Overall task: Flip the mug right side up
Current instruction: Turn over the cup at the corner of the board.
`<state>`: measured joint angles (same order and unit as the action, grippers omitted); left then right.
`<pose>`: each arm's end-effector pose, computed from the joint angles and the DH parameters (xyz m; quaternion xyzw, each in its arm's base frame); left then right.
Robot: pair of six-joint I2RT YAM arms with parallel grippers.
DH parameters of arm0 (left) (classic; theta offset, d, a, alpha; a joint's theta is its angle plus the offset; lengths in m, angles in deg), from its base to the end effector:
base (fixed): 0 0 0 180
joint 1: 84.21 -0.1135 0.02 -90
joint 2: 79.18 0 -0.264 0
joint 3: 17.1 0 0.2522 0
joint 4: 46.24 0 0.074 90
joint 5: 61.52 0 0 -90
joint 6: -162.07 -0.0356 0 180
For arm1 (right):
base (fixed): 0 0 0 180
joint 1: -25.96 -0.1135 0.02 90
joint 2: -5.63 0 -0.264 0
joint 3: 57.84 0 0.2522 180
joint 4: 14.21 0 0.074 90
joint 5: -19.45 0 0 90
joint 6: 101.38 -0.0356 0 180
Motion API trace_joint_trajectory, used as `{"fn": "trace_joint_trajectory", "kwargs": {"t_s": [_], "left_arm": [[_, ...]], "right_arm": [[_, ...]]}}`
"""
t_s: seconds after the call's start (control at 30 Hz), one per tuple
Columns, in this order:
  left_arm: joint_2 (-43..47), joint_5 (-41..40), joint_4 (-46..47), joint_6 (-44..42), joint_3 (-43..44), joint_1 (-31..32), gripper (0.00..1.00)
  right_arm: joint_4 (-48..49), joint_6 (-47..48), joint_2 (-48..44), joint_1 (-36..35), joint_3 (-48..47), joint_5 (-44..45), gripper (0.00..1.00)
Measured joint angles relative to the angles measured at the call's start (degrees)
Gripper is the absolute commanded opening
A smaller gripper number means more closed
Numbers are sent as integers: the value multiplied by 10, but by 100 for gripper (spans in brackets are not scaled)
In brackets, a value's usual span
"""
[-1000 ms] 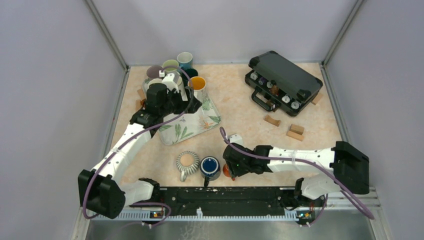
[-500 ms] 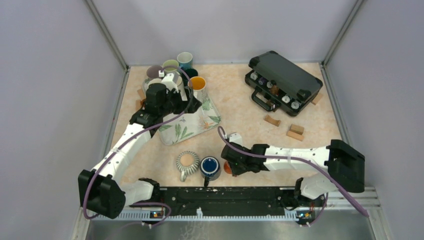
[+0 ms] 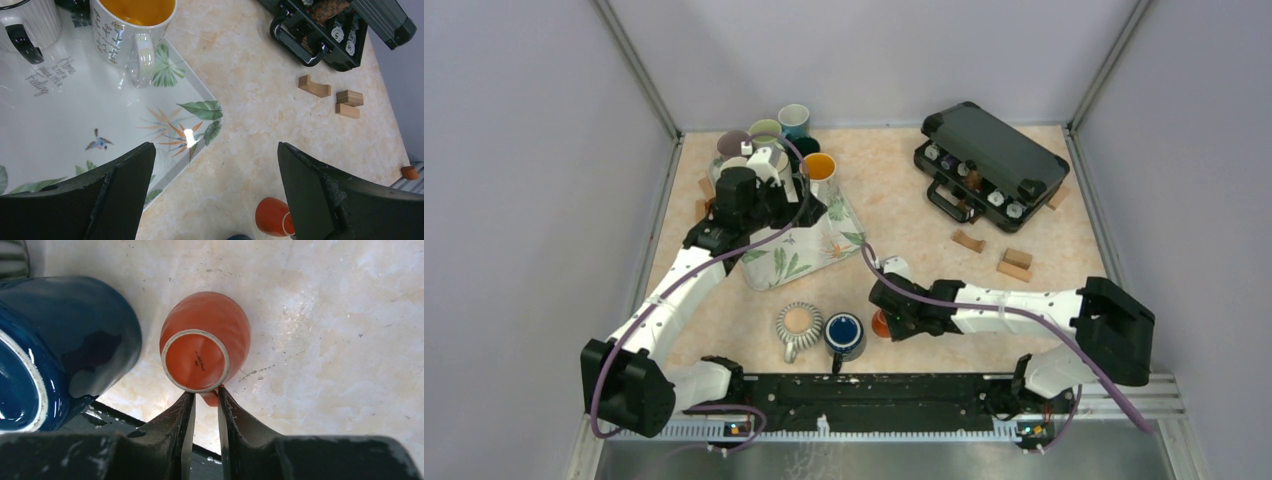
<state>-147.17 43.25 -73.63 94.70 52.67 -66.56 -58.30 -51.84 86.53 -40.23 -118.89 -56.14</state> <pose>0.2554 -0.0908 0.3192 0.0320 0.8414 -0.2841 0.4586 0.1143 0.2371 0.1911 -0.1876 0.9486 0.1064 0.2316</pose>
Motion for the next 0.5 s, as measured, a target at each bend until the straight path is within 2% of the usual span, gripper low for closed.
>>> {"fn": "trace_joint_trajectory", "kwargs": {"t_s": [0.5], "left_arm": [[0,12,1,2,0,-8,98]], "right_arm": [[7,18,25,0,-5,-10,21]]}}
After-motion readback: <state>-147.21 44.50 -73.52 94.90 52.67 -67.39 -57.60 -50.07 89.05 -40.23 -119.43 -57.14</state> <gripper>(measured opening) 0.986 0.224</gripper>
